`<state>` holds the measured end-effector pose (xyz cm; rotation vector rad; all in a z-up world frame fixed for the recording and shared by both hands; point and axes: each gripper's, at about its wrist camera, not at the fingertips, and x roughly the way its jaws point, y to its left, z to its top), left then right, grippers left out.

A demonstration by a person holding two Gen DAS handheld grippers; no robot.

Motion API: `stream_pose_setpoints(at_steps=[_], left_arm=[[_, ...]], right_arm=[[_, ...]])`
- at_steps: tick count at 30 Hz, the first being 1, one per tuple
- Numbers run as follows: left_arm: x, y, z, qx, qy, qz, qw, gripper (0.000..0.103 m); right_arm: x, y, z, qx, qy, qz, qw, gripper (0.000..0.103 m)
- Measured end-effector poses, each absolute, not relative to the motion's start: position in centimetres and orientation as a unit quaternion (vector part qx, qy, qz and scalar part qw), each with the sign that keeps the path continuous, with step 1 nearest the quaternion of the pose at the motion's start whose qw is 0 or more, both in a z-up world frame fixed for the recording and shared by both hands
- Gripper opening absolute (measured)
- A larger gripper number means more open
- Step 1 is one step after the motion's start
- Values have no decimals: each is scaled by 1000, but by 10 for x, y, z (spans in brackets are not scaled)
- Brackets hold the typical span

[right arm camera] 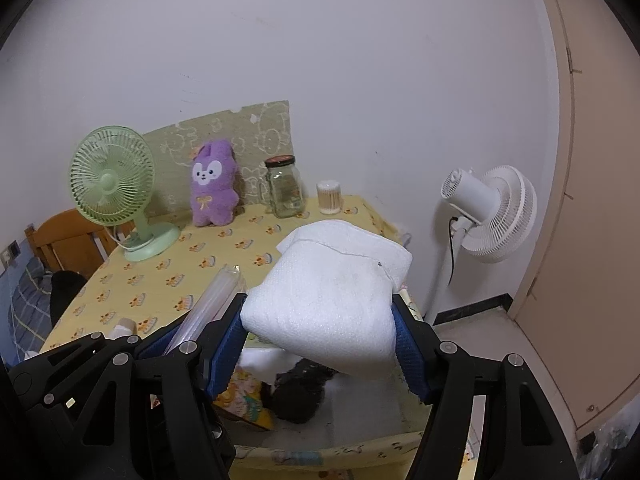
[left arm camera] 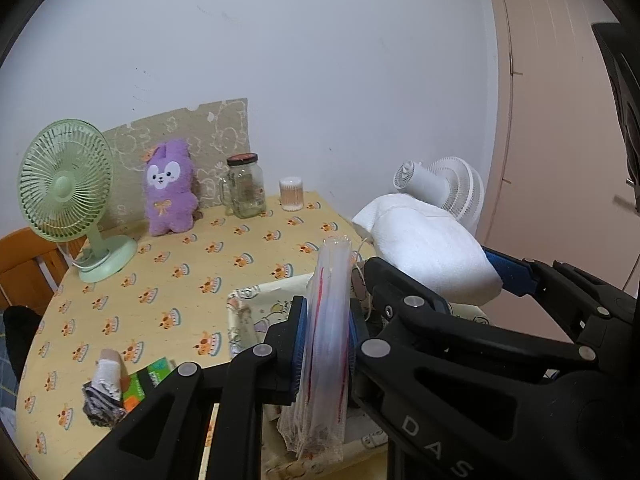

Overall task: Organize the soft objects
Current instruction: 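Lower the white towel into the box with the right tool while the left lowers the straw bag, then open both tools and release the towel and straw bag into the box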

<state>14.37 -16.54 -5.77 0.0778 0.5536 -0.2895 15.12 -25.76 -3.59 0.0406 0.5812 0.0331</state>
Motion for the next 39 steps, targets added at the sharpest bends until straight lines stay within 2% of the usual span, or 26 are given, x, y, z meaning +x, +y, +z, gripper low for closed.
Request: stream_pose_setpoints(at_steps=[3,9,20,24,29,32,39], left_arm=[[148,-171,-63,39,278,-148,948,19],[157,-178,-75,44,293,-157,942,31],[162,-179,-96,46,323,-158,932,66],[163,-177,-97,48,326,-154,932,70],[164,-175,-99,47,331,-153,930,72],[163,-174,-99,46,331,-156,929,73],[154,-166,-92,43,329,-150,931,74]], right_arm=[[157,-263,-42,21,293,10,956,71],[164,-270,-55,23,306,2,952,71],[171,-272,-79,32,338,0,941,71],[172,-271,-82,41,342,3,939,74],[171,-268,-84,34,345,-12,938,93],[168,-268,-83,32,343,-15,939,97],[162,-262,-74,24,340,-16,940,99]])
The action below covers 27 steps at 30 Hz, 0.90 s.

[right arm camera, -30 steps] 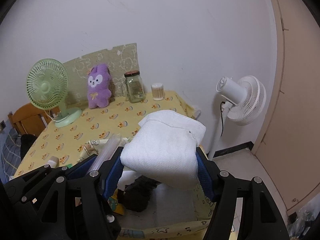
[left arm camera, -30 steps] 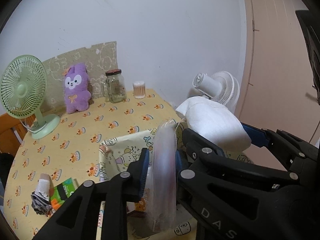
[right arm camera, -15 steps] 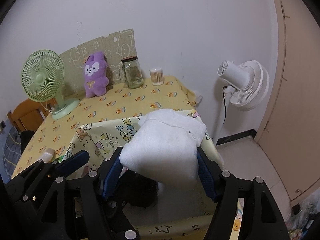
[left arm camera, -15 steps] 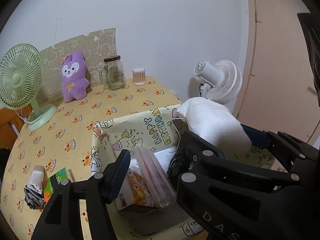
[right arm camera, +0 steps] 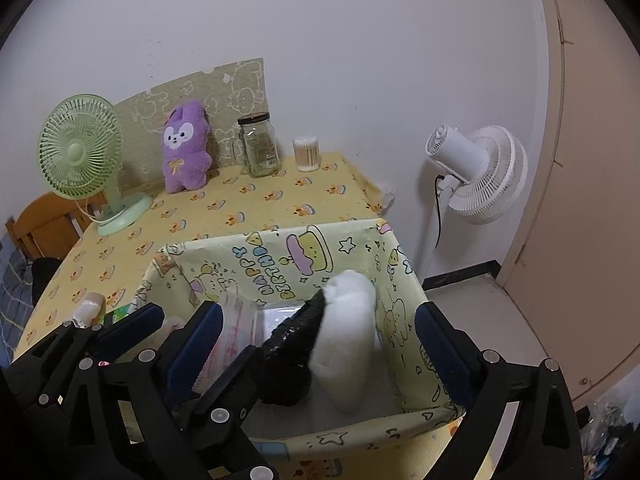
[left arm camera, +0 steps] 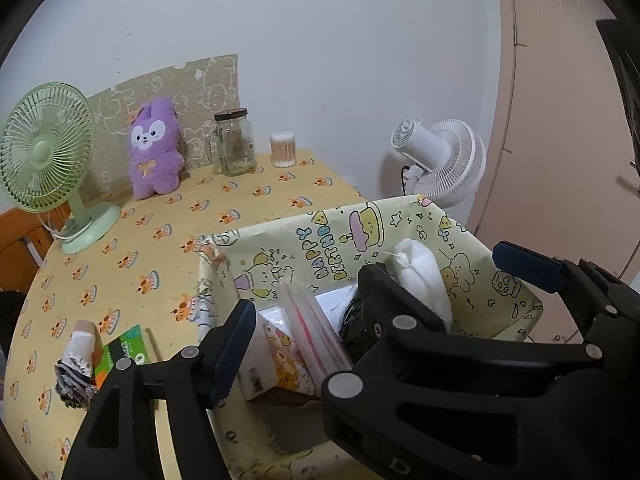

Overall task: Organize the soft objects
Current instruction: 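Open both tools and release the towel and straw bag into the box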

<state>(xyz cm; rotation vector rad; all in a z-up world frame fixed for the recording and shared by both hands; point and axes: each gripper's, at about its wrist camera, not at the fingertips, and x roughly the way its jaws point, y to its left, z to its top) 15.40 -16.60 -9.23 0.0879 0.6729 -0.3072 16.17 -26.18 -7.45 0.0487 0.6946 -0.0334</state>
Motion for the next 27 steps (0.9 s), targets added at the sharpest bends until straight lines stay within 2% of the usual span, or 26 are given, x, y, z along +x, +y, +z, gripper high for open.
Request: stream_pose_setpoints(at_steps=[15,24,27], left_arm=[[124,-144,-68,48,290,-146,945,75],[104,-126,-53,44,267,-151,951,86],[98,-120,-48,50,259,-143,954,88]], right_arm=[[131,-239,-50,24,302,-16,953,99],[113,-220,-32,17,280,-14,960,99],[107,-214,-27,18,270,-16,963,103]])
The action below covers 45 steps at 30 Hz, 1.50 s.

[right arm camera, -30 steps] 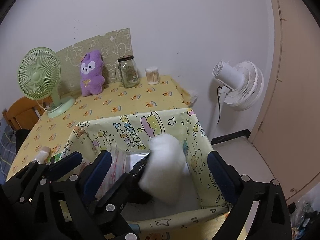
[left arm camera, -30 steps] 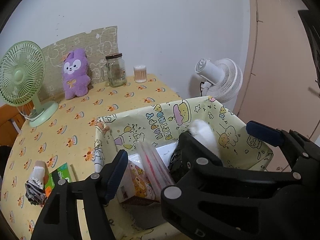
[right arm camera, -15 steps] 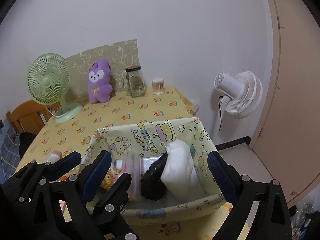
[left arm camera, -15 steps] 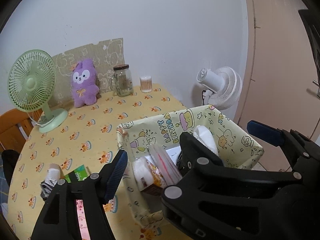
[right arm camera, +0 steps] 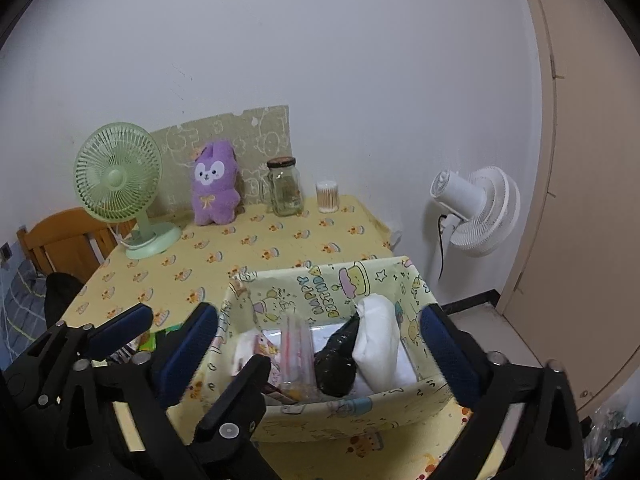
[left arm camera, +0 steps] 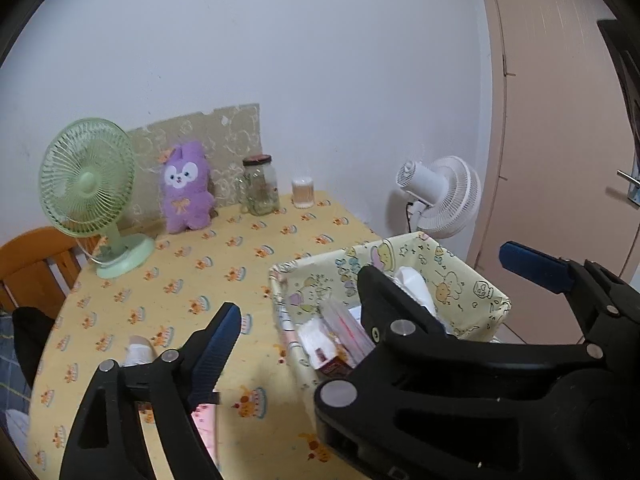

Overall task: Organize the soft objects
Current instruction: 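Open both tools and release the towel and straw bag into the box, then withdraw both tools from the box toward the remaining items on the table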

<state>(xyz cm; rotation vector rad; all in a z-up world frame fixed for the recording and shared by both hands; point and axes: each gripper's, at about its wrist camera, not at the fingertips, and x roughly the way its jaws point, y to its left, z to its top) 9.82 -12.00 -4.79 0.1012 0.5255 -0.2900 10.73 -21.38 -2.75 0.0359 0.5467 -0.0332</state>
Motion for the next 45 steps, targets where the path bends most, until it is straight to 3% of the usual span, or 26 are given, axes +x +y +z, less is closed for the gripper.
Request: stream_pose_setpoints(at_steps=[27,45], left_arm=[[74,-55,-39,35,239,-90,966,92],[76,-23,-64,28,258,-58,964,92]], right_arm=[[86,-148,-15,12,254,20,967,103],[96,-114,-40,5,267,57,962,103]])
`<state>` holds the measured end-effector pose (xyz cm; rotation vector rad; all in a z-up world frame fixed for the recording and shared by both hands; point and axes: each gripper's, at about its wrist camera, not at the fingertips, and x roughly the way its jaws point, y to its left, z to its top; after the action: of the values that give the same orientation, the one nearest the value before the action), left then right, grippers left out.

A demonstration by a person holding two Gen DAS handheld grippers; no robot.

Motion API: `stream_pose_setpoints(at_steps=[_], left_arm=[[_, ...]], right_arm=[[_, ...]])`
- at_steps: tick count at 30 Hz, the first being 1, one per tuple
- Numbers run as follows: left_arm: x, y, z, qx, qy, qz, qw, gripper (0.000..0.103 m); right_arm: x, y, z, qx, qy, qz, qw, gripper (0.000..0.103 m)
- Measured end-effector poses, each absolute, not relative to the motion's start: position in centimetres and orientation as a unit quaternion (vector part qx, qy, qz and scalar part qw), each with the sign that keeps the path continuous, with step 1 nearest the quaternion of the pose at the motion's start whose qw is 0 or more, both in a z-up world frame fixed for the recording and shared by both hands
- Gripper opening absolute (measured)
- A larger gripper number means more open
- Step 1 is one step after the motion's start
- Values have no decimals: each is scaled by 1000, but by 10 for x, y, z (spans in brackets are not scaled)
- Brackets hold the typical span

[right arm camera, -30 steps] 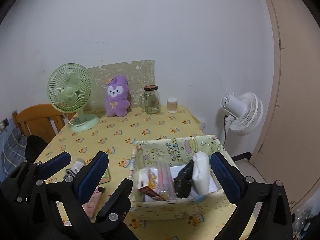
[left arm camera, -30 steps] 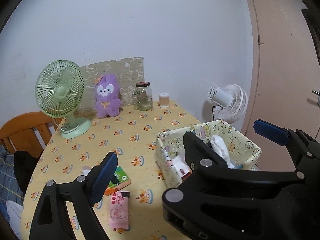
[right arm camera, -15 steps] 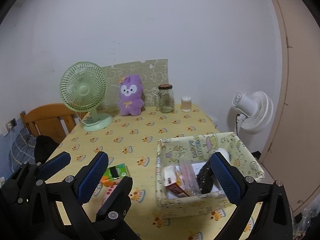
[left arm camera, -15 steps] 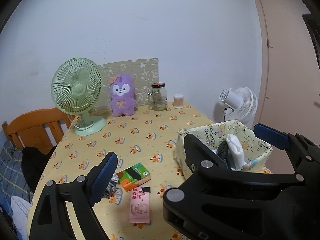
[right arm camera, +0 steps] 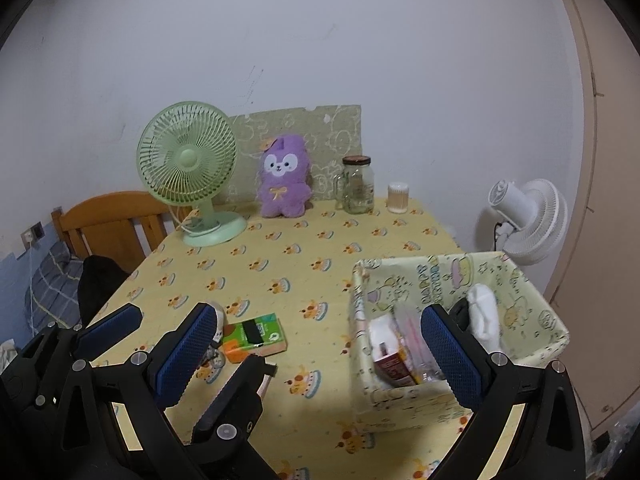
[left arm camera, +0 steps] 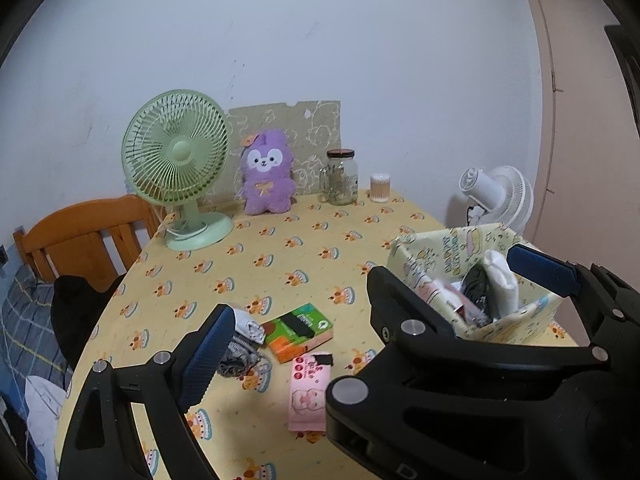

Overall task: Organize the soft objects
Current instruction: 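Withdraw both tools from the box toward the remaining items on the table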

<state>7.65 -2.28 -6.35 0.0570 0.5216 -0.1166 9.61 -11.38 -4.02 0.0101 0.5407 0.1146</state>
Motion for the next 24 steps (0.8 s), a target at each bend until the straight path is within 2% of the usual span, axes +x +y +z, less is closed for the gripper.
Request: stream_pose_setpoints(at_steps=[24], left_arm=[[94,23,-124,20,323,-29,946,91]], right_arm=[[116,-65,-106,-5,327,83,941,98]])
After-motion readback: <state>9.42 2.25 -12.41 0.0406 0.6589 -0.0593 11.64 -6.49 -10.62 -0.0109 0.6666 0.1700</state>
